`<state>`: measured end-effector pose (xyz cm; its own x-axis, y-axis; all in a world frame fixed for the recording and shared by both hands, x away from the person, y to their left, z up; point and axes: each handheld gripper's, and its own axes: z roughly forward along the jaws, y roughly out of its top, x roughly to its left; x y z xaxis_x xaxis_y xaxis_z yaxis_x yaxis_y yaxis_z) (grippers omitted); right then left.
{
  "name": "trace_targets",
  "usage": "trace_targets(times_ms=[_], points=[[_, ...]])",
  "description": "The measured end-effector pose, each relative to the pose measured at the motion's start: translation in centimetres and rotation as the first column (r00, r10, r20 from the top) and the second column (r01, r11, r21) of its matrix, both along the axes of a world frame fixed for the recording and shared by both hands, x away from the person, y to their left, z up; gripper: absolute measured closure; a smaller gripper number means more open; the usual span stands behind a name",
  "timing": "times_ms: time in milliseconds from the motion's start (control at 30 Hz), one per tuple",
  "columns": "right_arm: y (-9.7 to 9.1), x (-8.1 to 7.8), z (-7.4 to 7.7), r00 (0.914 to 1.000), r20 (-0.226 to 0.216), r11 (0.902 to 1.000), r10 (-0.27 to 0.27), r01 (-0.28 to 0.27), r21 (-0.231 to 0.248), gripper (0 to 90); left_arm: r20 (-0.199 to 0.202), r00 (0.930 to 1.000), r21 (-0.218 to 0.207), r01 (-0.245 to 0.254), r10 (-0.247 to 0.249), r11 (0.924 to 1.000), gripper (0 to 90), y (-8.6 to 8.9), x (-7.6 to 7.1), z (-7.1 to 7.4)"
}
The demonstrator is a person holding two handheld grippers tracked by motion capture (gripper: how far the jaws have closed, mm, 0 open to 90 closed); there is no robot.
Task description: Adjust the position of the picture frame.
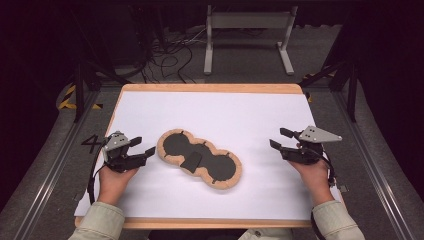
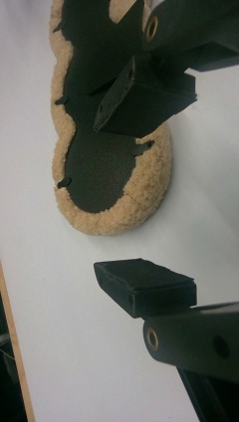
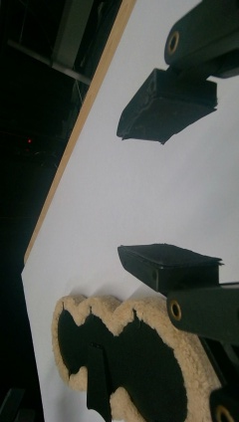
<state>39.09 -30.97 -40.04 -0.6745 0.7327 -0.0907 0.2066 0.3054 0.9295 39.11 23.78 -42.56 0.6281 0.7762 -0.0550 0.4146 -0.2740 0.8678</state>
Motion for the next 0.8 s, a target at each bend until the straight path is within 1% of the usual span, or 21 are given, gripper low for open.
trace_targets(times_ms=[100, 200, 300, 367, 500, 567, 600, 667, 700, 733, 767, 800], points=[[0.0, 0.0, 0.0, 1.0000, -0.004, 1.0000, 0.006, -0.006, 0.000, 40.1, 0.003, 1.0000, -0.001, -0.005, 0.005, 1.0000, 33.2, 0.0, 0.0, 0.1], [0.0, -0.1, 0.0, 1.0000, -0.003, 1.0000, 0.005, -0.005, 0.000, 40.1, -0.004, 1.0000, -0.003, -0.007, 0.007, 1.0000, 34.0, 0.0, 0.1, 0.3], [-0.1, -0.1, 0.0, 1.0000, -0.008, 1.0000, 0.004, -0.004, -0.002, 40.5, -0.010, 0.9999, -0.003, -0.004, 0.004, 1.0000, 36.9, -0.1, 0.2, 0.8], [0.0, -0.2, 0.0, 0.9999, -0.014, 1.0000, 0.003, -0.003, -0.007, 41.5, -0.015, 0.9998, 0.004, -0.014, 0.014, 0.9999, 41.5, -0.2, 0.4, 1.2], [0.1, -0.5, 0.0, 0.9998, -0.018, 0.9997, 0.004, -0.004, -0.023, 42.6, -0.033, 0.9994, 0.019, 0.001, 0.000, 0.9998, 53.5, -0.5, 0.9, 1.6], [0.1, -0.7, 0.0, 0.9998, -0.022, 0.9998, 0.000, 0.000, -0.021, 42.5, -0.035, 0.9994, 0.019, 0.008, -0.008, 0.9998, 58.4, -0.7, 1.1, 1.8], [0.0, -0.9, 0.1, 0.9997, -0.023, 0.9997, -0.003, 0.003, -0.026, 42.5, -0.036, 0.9993, 0.026, 0.014, -0.013, 0.9996, 61.6, -0.8, 1.2, 1.9], [-0.1, -1.1, 0.1, 0.9997, -0.025, 0.9996, -0.007, 0.006, -0.029, 42.7, -0.034, 0.9993, 0.037, 0.016, -0.015, 0.9992, 69.8, -1.2, 1.5, 2.1], [-0.1, -1.1, 0.1, 0.9997, -0.025, 0.9996, -0.007, 0.006, -0.029, 42.7, -0.034, 0.9993, 0.037, 0.016, -0.015, 0.9992, 75.5, -1.2, 1.5, 2.1], [-0.2, -1.3, 0.1, 0.9996, -0.027, 0.9996, -0.010, 0.009, -0.028, 43.5, -0.044, 0.9988, 0.046, 0.023, -0.021, 0.9987, 75.5, -1.4, 1.9, 2.2], [-0.4, -1.5, 0.1, 0.9994, -0.032, 0.9993, -0.015, 0.014, -0.033, 44.2, -0.051, 0.9985, 0.052, 0.023, -0.020, 0.9984, 80.8, -1.6, 2.1, 2.3], [-0.4, -1.7, 0.1, 0.9992, -0.036, 0.9992, -0.018, 0.017, -0.036, 44.9, -0.051, 0.9985, 0.053, 0.024, -0.021, 0.9983, 84.3, -1.7, 2.3, 2.3]])
